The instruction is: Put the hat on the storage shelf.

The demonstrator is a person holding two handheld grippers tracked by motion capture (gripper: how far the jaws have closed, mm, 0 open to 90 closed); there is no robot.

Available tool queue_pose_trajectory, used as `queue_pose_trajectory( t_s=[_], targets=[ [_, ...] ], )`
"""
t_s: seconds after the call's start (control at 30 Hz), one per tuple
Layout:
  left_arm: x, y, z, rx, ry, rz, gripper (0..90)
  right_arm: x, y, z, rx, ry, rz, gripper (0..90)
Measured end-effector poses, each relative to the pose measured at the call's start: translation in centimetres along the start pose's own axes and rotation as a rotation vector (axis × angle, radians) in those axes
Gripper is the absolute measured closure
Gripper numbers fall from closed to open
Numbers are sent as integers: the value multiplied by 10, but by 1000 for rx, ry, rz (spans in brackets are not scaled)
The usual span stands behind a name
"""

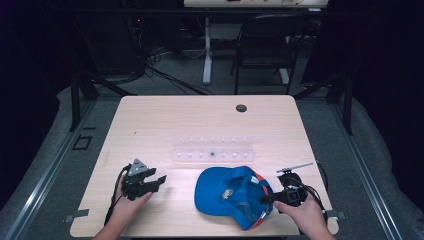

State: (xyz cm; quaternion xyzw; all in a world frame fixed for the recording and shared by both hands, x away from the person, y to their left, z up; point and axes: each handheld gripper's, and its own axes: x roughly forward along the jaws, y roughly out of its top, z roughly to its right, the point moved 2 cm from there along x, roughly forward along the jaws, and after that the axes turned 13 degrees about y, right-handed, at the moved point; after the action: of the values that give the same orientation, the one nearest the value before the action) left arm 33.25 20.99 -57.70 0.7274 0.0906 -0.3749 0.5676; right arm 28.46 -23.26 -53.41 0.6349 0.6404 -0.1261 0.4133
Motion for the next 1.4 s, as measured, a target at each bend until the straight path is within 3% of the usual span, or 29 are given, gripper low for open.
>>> queue_pose_trajectory(
  t_s=[0.43, 0.53, 0.63, 1.1, 1.37, 1.4],
  targets=[
    [0, 0, 0, 3, 2, 1, 470, -4, 5, -6, 14, 40, -2, 709],
    [0, 0, 0, 3, 2, 1, 470, -3, 6, -8, 51, 50, 11, 738],
    [0, 0, -1, 3, 2, -1, 470, -4, 7, -7, 35, 54, -10, 744],
    [0, 0, -1, 3, 2, -1, 470, -10, 14, -8, 83, 27, -24, 776],
    [0, 0, -1, 2, 1, -1, 470, -16, 28, -13, 105, -21, -9, 778],
    [0, 0, -1, 2, 1, 0, 471, -18, 30, -14, 100, -26, -30, 778]
  ],
)
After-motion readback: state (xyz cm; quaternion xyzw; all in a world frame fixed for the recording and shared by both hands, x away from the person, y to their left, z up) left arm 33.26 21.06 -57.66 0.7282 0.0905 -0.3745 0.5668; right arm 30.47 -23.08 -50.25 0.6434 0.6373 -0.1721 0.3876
